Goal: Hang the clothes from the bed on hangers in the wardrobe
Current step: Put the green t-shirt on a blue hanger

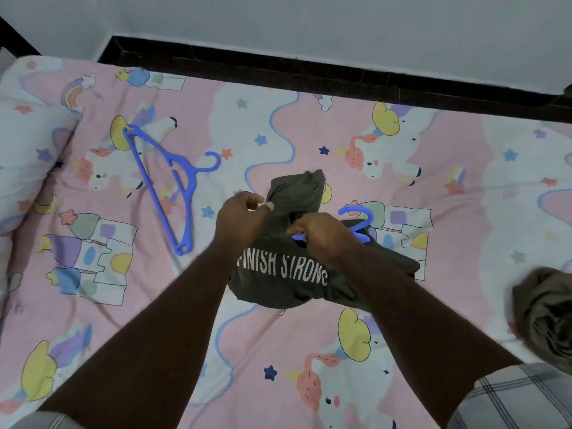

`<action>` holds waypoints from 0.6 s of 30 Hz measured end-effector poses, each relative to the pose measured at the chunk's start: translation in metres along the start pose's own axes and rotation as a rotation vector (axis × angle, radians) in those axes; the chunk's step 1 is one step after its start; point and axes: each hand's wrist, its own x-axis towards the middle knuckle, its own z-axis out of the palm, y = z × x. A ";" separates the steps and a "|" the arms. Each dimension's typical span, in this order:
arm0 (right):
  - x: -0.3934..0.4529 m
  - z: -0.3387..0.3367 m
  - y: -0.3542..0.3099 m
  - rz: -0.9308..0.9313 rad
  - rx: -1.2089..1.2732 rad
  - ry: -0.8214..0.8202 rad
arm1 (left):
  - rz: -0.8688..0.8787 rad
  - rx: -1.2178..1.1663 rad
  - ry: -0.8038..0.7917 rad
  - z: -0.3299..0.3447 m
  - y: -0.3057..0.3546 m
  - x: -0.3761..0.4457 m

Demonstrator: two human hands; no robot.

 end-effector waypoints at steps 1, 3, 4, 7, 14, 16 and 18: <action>-0.002 -0.002 -0.001 0.018 0.035 -0.003 | 0.027 0.062 -0.016 0.003 -0.001 -0.007; -0.008 -0.002 0.002 0.043 0.127 0.048 | 0.064 0.125 -0.064 0.011 -0.004 -0.019; -0.012 -0.001 0.005 0.057 0.204 0.141 | 0.069 0.143 -0.093 0.017 -0.007 -0.024; -0.029 0.000 0.014 0.103 0.481 0.418 | 0.013 0.146 -0.133 0.033 -0.019 -0.028; -0.038 0.001 0.082 0.581 0.611 0.681 | -0.051 0.011 -0.144 0.059 -0.029 -0.028; -0.025 0.004 0.095 0.601 0.627 0.596 | -0.061 -0.035 -0.146 0.065 -0.028 -0.022; -0.006 0.005 0.100 0.605 0.691 0.545 | -0.091 -0.147 -0.149 0.073 -0.026 -0.013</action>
